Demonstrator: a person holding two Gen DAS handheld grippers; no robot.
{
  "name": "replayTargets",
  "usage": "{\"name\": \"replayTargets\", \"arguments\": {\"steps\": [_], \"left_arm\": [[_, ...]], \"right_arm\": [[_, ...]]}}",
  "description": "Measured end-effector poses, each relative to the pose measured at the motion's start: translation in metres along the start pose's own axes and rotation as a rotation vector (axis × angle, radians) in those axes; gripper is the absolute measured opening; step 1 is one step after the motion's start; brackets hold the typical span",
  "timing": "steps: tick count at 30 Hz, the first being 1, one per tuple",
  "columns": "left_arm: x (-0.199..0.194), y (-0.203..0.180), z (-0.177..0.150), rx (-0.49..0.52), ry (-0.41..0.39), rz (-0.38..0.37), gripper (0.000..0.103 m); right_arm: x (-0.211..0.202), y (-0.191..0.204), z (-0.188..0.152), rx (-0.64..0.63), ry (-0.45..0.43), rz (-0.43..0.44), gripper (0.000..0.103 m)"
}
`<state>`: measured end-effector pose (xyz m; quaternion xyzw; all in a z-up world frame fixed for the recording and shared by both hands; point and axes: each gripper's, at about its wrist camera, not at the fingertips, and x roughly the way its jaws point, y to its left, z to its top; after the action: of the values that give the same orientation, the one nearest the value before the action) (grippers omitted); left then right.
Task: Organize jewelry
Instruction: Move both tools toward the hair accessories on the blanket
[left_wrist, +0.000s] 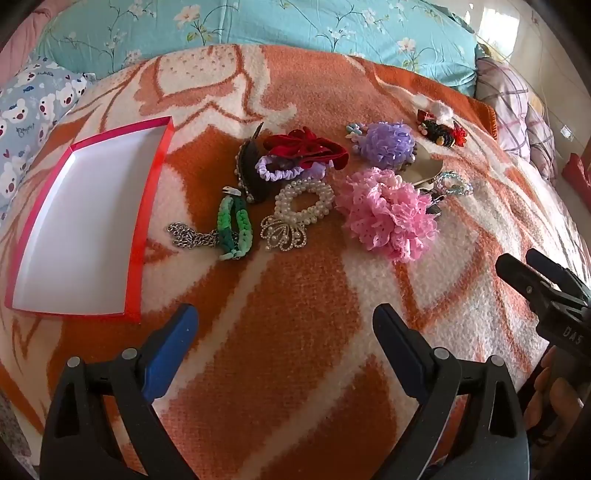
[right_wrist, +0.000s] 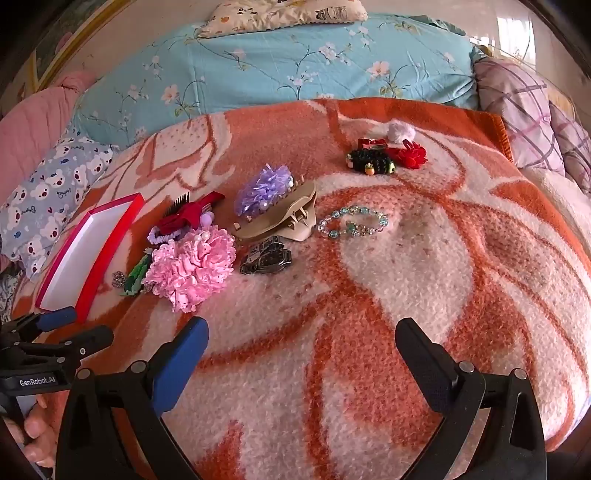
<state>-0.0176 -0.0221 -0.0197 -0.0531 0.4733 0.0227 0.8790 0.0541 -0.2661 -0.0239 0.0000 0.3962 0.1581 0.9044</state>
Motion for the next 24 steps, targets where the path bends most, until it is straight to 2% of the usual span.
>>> {"name": "replayTargets", "arguments": {"steps": [24], "left_arm": [[-0.0005,-0.0033,0.0008,-0.003,-0.003,-0.016,0.097]], "right_arm": [[-0.0003,0.0014,0.0007,0.009,-0.001,0.011,0.102]]}}
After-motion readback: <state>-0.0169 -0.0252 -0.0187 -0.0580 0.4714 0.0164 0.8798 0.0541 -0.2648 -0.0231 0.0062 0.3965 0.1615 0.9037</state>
